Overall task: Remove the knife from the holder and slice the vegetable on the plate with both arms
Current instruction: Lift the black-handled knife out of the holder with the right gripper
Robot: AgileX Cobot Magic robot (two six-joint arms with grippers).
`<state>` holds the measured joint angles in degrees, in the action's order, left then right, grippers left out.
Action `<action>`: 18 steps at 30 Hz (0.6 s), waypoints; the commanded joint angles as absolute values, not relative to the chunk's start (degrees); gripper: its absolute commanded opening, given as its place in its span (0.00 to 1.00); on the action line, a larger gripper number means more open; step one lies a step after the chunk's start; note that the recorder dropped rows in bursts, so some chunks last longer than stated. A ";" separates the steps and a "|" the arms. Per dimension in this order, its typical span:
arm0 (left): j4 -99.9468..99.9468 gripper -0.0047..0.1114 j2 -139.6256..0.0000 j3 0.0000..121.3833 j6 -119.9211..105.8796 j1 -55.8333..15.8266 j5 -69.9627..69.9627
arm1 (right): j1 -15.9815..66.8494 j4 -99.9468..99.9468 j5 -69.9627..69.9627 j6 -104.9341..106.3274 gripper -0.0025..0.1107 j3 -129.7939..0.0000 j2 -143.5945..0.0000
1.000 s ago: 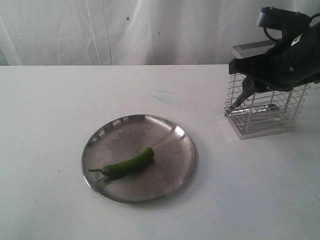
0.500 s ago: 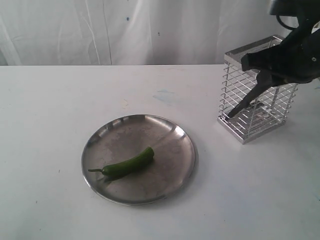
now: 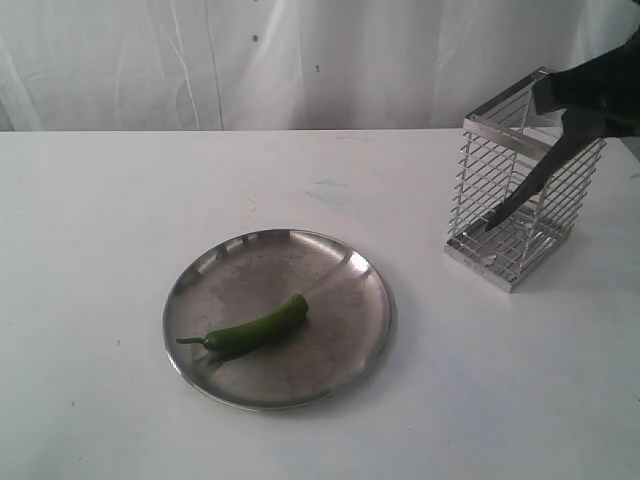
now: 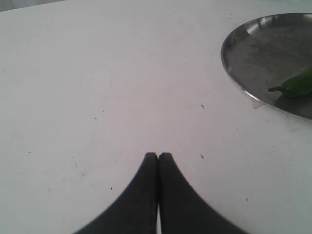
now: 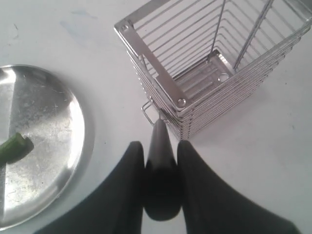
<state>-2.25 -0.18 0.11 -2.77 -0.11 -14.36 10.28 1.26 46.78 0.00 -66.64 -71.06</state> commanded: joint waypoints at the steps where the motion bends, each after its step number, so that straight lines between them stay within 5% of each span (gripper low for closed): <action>1: -2.91 0.04 0.00 0.00 -2.81 -0.04 -14.14 | 10.31 1.10 48.13 0.00 0.02 -66.87 -66.78; 18: -2.91 0.04 0.00 0.00 -2.81 -0.04 -14.14 | 10.31 20.99 56.84 10.40 0.02 -66.53 -52.17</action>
